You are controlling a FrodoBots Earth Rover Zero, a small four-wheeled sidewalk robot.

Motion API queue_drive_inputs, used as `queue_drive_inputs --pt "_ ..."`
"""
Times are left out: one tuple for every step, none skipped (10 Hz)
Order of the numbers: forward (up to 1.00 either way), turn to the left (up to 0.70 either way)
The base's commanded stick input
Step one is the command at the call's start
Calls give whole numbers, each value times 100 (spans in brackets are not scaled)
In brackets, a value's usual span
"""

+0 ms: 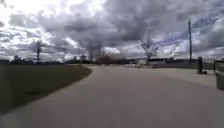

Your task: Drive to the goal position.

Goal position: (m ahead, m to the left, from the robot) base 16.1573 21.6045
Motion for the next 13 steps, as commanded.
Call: queue_drive_inputs --pt "100 0" --pt "100 0" --pt "100 0" --pt "100 0" --pt "100 0" --pt "100 0" --pt "100 0" --pt "100 0" --pt "100 0" --pt "100 0" --pt "100 0" --pt "100 0" --pt "100 0"
